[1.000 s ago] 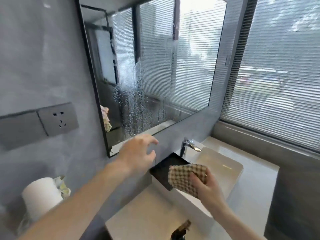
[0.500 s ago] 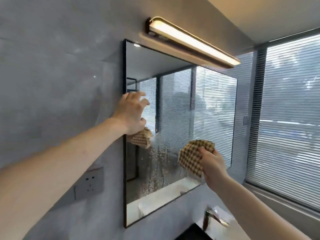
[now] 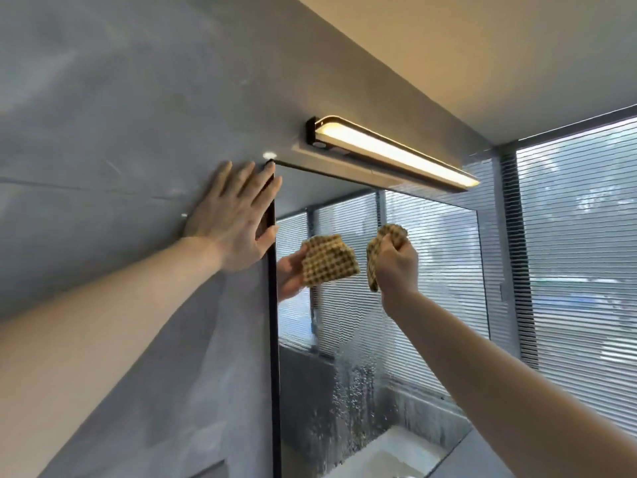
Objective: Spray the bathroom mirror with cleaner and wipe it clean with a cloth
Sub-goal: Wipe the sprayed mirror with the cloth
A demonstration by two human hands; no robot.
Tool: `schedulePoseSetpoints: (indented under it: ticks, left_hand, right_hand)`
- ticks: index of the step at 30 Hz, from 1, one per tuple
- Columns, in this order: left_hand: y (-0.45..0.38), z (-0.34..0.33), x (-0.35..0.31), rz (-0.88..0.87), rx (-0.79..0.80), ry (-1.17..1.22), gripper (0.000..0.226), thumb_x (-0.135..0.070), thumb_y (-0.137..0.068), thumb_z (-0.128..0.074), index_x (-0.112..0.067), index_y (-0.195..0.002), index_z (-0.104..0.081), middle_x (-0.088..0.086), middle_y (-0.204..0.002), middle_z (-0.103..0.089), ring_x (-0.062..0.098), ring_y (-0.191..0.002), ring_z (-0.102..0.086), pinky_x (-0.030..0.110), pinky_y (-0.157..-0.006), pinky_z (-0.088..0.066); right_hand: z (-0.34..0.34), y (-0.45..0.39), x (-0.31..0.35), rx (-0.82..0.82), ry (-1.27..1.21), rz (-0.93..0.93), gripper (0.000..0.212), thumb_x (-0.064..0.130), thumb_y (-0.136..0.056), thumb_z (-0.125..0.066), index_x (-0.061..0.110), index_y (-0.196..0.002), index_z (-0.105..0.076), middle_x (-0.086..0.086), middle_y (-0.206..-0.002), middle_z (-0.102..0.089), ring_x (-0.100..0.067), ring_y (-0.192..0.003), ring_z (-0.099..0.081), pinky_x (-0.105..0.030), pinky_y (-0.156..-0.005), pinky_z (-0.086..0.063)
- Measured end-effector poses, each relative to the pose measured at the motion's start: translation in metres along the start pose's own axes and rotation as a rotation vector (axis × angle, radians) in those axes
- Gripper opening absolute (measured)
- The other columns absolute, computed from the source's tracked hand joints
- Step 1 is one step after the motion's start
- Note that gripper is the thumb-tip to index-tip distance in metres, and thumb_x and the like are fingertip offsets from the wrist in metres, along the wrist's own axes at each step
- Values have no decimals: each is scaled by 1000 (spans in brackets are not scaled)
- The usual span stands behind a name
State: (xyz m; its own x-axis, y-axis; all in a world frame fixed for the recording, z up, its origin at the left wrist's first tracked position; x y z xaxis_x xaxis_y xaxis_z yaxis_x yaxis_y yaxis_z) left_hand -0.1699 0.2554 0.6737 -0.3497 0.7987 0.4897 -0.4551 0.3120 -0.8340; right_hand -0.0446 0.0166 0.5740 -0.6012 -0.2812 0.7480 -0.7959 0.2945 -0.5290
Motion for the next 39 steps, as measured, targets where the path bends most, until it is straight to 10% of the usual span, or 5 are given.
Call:
schedulePoseSetpoints:
  ticks: [6,11,25,39]
  left_hand:
    - [-1,-3,-4,-28,-67,17,86,-56,-96,-13,-13,-169,-2,10,-178,0,33,-163,-9,55,-131,-5]
    - [1,-4,-5,-37,-80,47,81,-54,-104,-23,-13,-169,4,11,-177,8,33,-164,-2,54,-132,-3]
    - [0,-12,-5,-76,-91,102,80,-47,-99,-13,-10,-168,2,12,-177,7,35,-164,-4,54,-132,-4]
    - [-2,-13,-5,-57,-79,59,81,-52,-101,-7,-9,-162,23,16,-171,27,41,-162,14,61,-129,6]
  right_hand:
    - [-72,1,33,33,137,199,34,25,-110,-48,18,-140,-63,-10,-128,-68,-27,-115,-65,-43,-98,-53]
    - [-128,28,33,230,375,435,53,36,-113,-42,22,-164,-36,7,-173,-28,-10,-160,-20,-33,-133,-12]
    - [-124,-12,18,105,704,562,61,53,-108,-37,48,-165,-18,15,-176,-2,-3,-155,1,-38,-128,4]
    - [-86,-134,1,5,621,305,68,51,-111,-24,28,-171,-2,5,-179,5,-24,-165,7,-51,-132,9]
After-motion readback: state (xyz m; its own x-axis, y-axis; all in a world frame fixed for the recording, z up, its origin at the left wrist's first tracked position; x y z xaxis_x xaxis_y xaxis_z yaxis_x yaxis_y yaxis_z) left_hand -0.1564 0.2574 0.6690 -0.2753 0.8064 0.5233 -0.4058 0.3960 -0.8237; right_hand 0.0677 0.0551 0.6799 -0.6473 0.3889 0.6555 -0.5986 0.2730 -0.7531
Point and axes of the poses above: each hand's wrist, its own y-axis away from the middle knuckle, its own z-axis out of the back of the hand, x = y × z, the point moved 8 cm from there along -y, towards the middle knuckle
